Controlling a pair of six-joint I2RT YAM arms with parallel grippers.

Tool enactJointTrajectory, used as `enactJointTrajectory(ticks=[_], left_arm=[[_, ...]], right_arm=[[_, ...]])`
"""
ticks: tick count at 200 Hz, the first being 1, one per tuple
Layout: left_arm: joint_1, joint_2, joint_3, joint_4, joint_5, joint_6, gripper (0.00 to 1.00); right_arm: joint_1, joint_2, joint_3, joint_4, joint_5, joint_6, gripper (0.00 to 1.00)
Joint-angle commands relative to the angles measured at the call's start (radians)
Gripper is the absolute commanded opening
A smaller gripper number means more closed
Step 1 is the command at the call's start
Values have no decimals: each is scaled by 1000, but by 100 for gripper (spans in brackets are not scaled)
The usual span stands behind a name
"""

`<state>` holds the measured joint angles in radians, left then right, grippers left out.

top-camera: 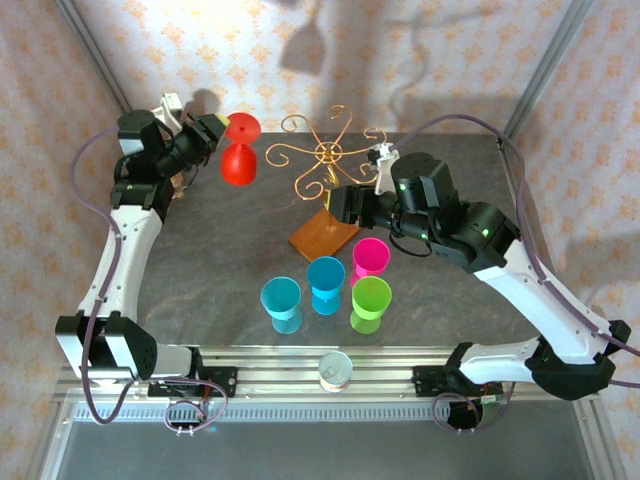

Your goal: Take the wine glass off the wine glass rack

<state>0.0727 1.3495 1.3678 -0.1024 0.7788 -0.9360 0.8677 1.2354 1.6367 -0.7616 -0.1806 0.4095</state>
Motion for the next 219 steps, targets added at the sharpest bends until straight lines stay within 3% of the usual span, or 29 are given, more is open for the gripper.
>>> enactJointTrajectory(ticks=[1,41,78,157,190,219], left_arm=[[15,-26,52,-167,21,166,0],[21,-71,94,-376,-36,375,0],[20,-142,64,-478,-118,513,0],[19,-305,-7,-655,-277,701,0],[10,-388,-18,-789,-406,809,0],[-16,-436,-53,-811,-437,858,0]], right_arm=[[-4,12,35,14,0,19,54],[-4,-35,-61,63,17,38,54],[-4,-10,-9,22,21,13,54],[-5,3,-20,64,-28,26,54],[-4,-1,-29,78,-26,27,54],[-4,4,-26,88,-28,22,54]])
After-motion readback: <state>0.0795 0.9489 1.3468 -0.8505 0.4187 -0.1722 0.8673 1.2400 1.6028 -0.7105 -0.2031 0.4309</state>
